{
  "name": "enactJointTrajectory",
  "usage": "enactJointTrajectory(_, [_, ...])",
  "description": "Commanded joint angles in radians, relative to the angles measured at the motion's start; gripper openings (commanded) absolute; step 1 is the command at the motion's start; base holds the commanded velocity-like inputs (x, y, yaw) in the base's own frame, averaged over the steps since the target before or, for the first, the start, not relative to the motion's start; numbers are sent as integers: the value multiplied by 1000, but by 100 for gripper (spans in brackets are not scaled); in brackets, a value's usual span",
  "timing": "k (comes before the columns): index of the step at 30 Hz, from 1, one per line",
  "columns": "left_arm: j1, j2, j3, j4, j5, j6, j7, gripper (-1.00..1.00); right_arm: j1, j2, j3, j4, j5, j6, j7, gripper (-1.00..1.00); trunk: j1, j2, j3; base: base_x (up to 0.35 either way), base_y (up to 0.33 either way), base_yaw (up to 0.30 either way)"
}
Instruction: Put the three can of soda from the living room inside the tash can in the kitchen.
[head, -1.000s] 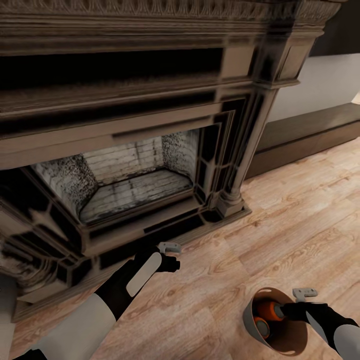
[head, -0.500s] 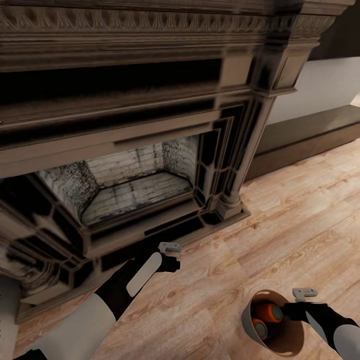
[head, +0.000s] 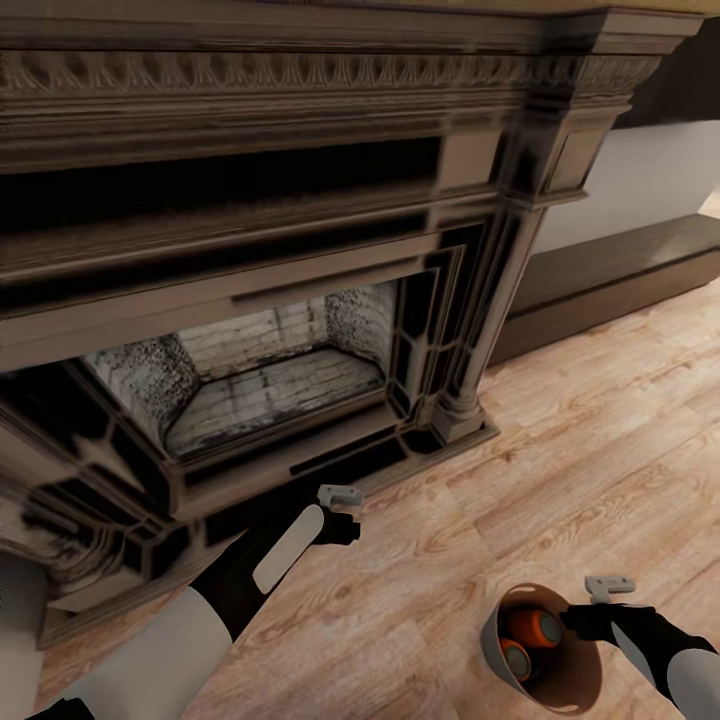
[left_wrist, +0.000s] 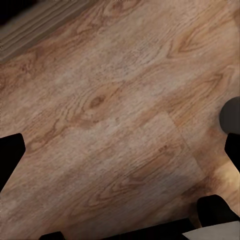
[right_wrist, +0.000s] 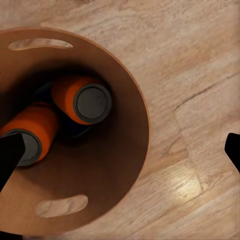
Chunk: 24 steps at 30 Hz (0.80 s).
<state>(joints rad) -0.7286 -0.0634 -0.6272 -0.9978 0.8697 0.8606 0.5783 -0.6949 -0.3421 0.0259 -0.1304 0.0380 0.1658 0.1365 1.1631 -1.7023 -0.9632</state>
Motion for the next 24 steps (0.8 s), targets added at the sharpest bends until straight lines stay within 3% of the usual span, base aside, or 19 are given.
enactJointTrajectory(1, [0,0,0,0,0,0,0,100,0,0,0,0,0,0,0,100,-4,7,3,0,0,0])
enactJointTrajectory(24, [1,0,-1,6,0,0,1,100,0,0,0,-3,-1,0,0,100,-92,168,75,0,0,0])
